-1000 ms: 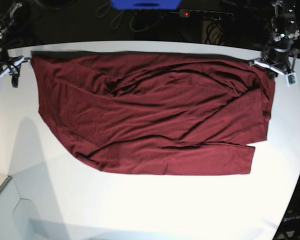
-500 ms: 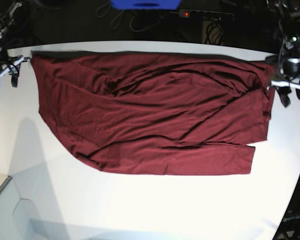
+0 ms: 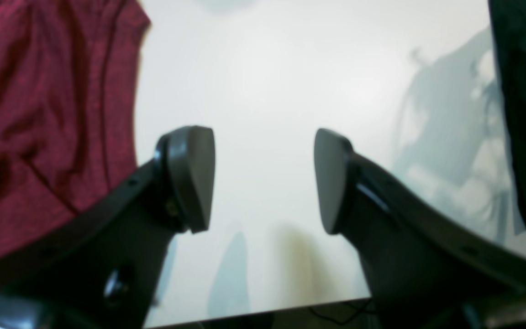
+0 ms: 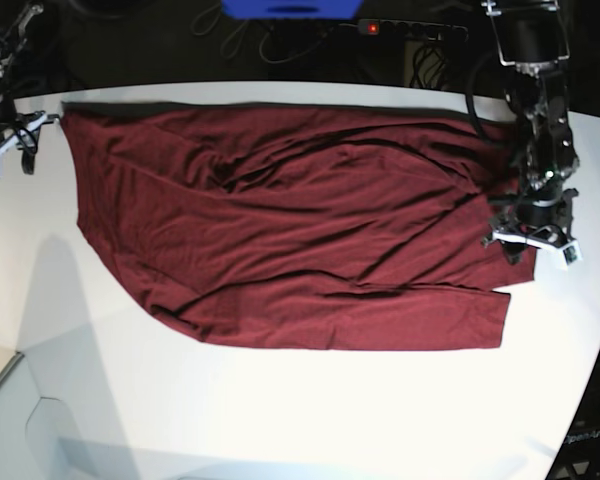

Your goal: Layout the t-shirt on the table in an organized manner, then fold the t-shirt properly

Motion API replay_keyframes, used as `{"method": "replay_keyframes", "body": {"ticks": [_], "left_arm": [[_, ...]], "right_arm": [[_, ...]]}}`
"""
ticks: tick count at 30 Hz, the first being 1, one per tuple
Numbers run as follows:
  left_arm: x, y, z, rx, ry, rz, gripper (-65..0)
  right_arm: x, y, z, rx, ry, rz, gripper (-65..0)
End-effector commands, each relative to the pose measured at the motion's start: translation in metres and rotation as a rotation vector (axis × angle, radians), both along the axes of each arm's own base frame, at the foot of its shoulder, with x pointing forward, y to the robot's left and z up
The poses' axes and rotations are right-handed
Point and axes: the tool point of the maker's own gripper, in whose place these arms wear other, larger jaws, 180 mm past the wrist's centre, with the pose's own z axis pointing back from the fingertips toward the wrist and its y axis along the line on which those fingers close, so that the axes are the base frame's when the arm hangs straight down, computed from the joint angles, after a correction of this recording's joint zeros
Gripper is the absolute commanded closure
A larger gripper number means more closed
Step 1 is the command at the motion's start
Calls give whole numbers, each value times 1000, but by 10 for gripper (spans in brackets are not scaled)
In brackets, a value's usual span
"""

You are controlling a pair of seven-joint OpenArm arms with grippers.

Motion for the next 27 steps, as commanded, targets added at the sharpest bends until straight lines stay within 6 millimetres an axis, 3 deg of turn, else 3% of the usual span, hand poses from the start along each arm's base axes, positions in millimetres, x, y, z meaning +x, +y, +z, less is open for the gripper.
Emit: {"method": "replay_keyframes", "body": {"ticks": [1,9,15,27], "left_arm": [[12,9,17,38,-48,4,-320],[19,22,4,139,17,6,-320],[21,22,5,143,17,6,-320],[22,21,4,143,19,2,-320]], "right_arm": [[6,-5,15,-22,-47,7,-344],[8,-5,16,-20,-52,8,-344],[4,-6,2,8,-26,-4,-344],[3,-10,0,7,-16,-6,-344]]}}
